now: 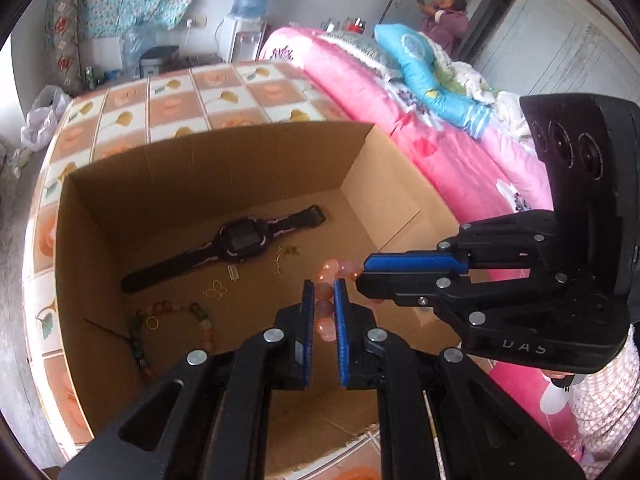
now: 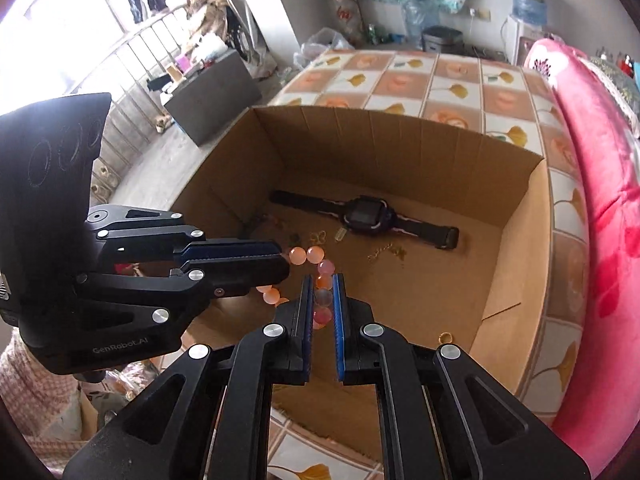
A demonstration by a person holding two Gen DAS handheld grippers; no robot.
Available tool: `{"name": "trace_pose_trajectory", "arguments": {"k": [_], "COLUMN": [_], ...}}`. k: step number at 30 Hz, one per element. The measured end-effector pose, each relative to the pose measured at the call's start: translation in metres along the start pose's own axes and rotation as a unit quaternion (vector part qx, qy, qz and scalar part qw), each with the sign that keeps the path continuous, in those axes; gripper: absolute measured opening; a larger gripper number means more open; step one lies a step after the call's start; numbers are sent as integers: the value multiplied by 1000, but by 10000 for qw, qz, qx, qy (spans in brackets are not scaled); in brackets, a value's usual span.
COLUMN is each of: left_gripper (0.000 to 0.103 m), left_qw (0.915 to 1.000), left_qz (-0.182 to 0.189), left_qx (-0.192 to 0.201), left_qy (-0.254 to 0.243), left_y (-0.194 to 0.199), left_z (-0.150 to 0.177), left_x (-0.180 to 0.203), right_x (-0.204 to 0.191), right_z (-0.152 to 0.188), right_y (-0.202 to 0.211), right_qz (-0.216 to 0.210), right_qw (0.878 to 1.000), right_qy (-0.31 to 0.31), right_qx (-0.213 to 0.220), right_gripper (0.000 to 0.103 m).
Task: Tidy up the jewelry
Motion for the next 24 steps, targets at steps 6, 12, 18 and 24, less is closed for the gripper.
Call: {"name": "trace_pose_trajectory", "arguments": {"k": [6,12,18,24], "left_gripper": [13,20,67,91], "left_qw": [9940,9981,9920,9685], "left_qz": [125,49,-828,-1786], "left_qx": [-1002,-483,933,1571], "left_qy": [432,370,211,742], "left_y": [-33,-4,80,124], "left_z": [24,13,8,49], "left_x": [-22,-26,-36,-72], "right_x": [15,15,35,86], "right_z": [10,12,15,32], "right_y": [-28,10,92,92], "right_qz": [448,442,544,548], "right_qw": [9983,9985,9818,9764], "right_qy": [26,17,-298,-1178], "right_qx": [-383,338,1795,1727], "right_gripper": [12,16,35,51]}}
Point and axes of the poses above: each gripper's, at about its wrist camera, not at the fingertips, and y roughly against the way its jaws point, x to its right, z to its underside, the point moved 10 cm from there along -y, roughly the way its jaws point, and after that the axes turned 12 degrees about -y, right-handed, at the moved point
